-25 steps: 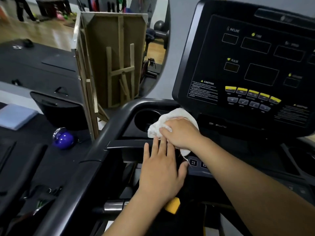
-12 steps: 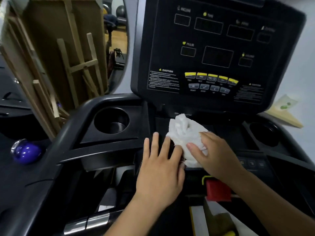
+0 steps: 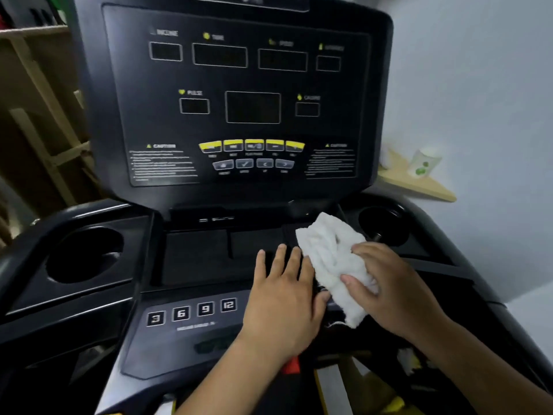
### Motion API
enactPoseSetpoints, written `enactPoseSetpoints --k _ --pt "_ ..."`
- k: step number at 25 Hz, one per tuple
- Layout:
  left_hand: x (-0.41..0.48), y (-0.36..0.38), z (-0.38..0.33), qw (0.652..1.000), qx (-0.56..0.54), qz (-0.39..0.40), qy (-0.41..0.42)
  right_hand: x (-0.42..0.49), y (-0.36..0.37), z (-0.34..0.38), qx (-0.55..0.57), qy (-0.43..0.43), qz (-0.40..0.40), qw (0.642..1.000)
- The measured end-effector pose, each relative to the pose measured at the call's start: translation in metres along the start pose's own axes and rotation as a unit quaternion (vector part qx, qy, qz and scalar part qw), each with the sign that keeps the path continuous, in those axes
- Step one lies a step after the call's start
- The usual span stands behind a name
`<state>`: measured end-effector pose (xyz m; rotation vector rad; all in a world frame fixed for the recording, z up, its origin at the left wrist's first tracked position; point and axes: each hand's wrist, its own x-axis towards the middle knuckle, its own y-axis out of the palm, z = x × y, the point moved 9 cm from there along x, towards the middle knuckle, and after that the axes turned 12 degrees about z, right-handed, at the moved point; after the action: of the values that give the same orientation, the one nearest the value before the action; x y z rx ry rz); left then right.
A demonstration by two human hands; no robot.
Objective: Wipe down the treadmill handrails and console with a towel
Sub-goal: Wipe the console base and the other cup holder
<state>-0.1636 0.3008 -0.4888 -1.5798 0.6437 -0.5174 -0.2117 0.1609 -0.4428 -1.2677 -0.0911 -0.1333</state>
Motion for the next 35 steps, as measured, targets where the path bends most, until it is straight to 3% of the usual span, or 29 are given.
enactPoseSetpoints --k 5,10,16,21,24,27,31,35 --pt "0.028 0.001 -0.044 1.0 -0.008 -0.024 -0.005 0.006 -0.003 -0.053 0.087 0.06 0.019 0.994" --pt "0.038 -0.001 -0.048 0.997 -0.03 -0.043 -0.053 0.047 0.012 -0.036 0.156 -0.005 0.051 0.986" --pt "0.03 -0.003 -0.052 0.998 -0.04 -0.039 -0.022 0.0 -0.002 -0.06 0.169 -0.11 0.065 0.977" --pt "0.037 -0.005 -0.056 0.998 -0.058 -0.022 -0.017 0.049 0.007 -0.079 0.213 -0.004 0.071 0.974" --pt "0.043 -0.008 -0.052 0.995 -0.099 -0.008 -0.008 0.042 0.012 -0.049 0.196 -0.065 0.075 0.976" --pt "0.056 -0.012 -0.062 0.991 -0.125 0.007 0.051 0.014 0.004 -0.064 0.173 -0.125 0.081 0.974" --pt "0.078 -0.012 -0.056 0.985 -0.171 0.024 0.021 0.035 0.014 -0.088 0.168 -0.032 0.138 0.976" --pt "0.082 -0.01 -0.059 0.992 -0.123 0.016 0.006 0.097 0.024 -0.094 0.162 0.017 0.191 0.968"
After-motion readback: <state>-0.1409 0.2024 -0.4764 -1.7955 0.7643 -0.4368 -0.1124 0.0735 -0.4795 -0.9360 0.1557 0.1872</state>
